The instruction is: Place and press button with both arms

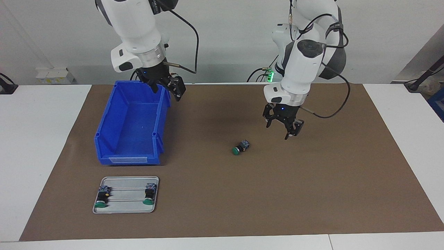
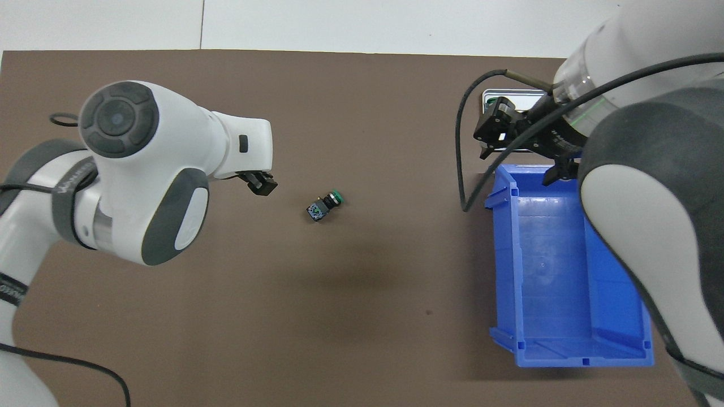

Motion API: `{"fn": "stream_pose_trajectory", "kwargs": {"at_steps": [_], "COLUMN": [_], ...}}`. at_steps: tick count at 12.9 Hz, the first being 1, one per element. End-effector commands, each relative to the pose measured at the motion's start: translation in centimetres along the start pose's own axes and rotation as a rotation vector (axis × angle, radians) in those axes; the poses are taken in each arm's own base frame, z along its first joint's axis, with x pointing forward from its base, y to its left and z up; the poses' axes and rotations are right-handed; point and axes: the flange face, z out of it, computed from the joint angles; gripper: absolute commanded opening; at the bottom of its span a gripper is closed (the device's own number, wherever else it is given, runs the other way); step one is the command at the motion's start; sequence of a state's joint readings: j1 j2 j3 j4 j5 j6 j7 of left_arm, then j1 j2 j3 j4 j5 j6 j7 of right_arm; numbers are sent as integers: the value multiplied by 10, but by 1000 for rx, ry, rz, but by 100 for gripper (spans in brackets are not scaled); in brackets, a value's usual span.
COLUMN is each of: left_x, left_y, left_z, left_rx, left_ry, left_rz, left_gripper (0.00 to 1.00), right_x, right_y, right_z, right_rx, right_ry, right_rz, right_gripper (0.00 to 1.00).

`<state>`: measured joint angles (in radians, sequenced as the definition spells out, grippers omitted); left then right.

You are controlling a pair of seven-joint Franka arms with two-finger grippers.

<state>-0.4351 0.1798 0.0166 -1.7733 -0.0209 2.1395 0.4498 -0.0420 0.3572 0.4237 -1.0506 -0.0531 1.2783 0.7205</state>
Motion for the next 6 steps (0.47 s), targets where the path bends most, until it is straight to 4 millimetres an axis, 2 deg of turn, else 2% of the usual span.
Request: {"fn": "stream_pose_trajectory", "kwargs": {"at_steps": [1,3,4,5,6], "left_x": [12,25,30,35,36], "left_y": [30,46,58,66,74], "left_z": [52,88,113,129,135], "left_rx": [1,-11,-15,-10,-13], "left_ry": [5,40,33,51,55], "left_rz": [58,61,77,87,94], "left_gripper": [88,89,89,89,89], "right_x": [14,16,17,19,20], "right_y": [50,74,86,102,112], "right_z": [22,46,59,66,72], "right_rx": [-32,-53,-52,-37,-7], "right_ry": [-5,13,31,38,29], "right_rz": [-135,-202,-225,-240,-258], "right_gripper": [92,92,92,92,92]}}
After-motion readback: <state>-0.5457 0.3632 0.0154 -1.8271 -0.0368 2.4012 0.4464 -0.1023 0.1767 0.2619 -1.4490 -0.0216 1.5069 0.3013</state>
